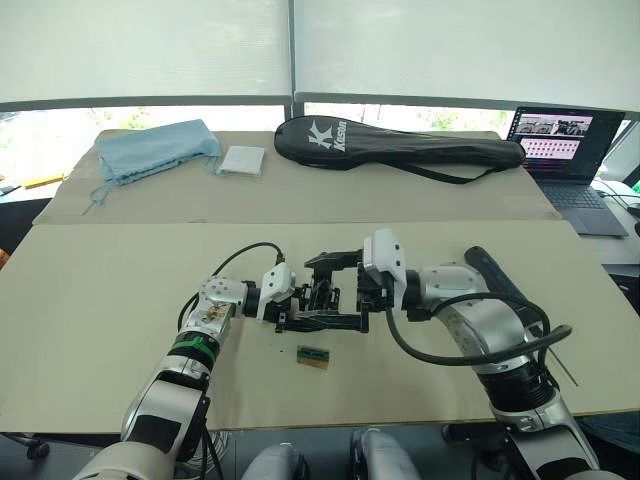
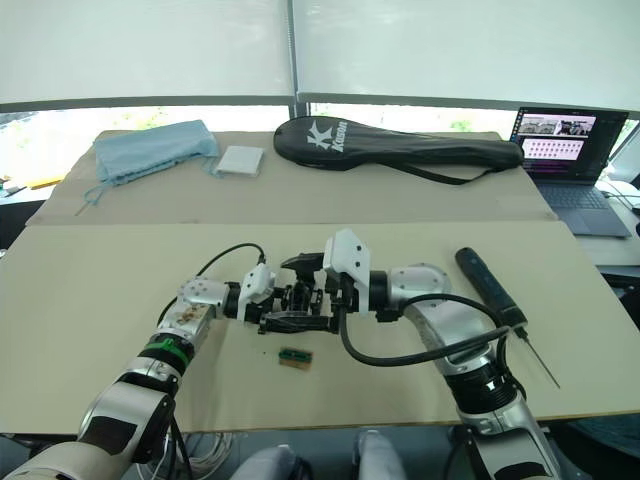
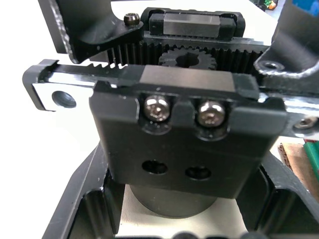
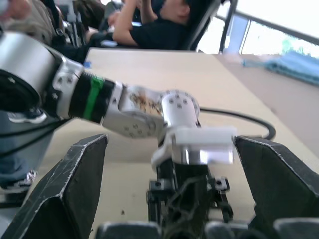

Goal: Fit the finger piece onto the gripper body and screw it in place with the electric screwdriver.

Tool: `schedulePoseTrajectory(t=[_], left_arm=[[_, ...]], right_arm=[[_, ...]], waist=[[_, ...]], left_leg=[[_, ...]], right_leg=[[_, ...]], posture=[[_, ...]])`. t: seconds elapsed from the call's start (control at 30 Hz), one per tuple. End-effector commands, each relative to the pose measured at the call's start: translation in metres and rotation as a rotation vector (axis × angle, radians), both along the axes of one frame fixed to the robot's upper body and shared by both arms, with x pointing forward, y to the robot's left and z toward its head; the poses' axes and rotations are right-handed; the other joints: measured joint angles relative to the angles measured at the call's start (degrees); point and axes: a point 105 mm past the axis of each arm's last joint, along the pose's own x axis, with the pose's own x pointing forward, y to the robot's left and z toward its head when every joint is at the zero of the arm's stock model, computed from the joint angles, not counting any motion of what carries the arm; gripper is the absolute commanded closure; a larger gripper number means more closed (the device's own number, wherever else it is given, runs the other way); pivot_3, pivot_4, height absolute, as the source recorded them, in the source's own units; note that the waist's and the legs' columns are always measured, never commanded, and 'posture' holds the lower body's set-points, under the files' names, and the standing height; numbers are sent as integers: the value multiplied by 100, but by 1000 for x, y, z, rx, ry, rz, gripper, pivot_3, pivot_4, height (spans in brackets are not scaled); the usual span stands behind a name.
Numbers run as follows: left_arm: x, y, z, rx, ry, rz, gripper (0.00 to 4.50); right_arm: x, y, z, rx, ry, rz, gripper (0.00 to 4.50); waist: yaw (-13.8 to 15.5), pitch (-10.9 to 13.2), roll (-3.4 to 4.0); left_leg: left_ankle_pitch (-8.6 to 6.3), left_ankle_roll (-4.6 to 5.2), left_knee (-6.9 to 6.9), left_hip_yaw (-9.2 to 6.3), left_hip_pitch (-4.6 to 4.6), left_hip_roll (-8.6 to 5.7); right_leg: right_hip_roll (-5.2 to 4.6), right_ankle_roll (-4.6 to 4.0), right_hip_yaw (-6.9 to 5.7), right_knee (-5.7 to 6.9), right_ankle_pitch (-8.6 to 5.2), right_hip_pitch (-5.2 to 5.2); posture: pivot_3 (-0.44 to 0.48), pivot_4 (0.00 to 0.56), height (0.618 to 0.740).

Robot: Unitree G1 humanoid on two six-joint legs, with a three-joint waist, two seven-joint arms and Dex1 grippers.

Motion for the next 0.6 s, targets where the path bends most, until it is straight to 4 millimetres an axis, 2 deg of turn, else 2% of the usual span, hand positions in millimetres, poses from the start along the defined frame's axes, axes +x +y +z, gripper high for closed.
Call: schedulePoseTrajectory(t=[0.03,0.07,0.17,0.3,0.43,0.57,0.6], left_arm=[[-5,5,-13,35,65,9,1629],[-5,5,-13,31,62,14,1115],[-5,6,-11,18,55,22,21],[-7,18,-11,17,44,47,21],[-10,45,-5,21,20,90,21],[-6,80,24,-106,53,237,21],[-8,93,31,-109,33,265,21]], right_arm=[[-9,-6,24,85,-93,28,11],[-10,-7,26,94,-103,29,0],[-15,-12,36,128,-124,25,0],[-26,-25,45,157,-134,-6,0],[-36,-50,49,152,-145,-110,0],[-39,-94,43,130,-139,-343,0],[-38,-113,44,158,-133,-456,0]], waist=[[0,0,0],[0,0,0],[2,0,0],[-5,0,0],[-14,0,0],[9,2,0],[28,3,0]], left_leg=[[0,0,0,0,0,0],[0,0,0,0,0,0],[0,0,0,0,1,0],[0,0,-3,0,1,1],[-2,-2,-5,1,3,5],[-3,-6,-15,2,5,14],[-4,-6,-16,2,3,15]], right_leg=[[0,0,0,0,0,0],[0,0,0,0,0,0],[0,0,1,0,0,1],[-1,0,2,0,0,0],[-1,-1,5,-2,-1,0],[0,-6,6,-2,-4,0],[1,-7,5,-3,-4,0]], posture=[[0,150,740],[0,150,740],[0,150,740],[0,150,740],[0,150,740],[0,150,740],[0,150,740]])
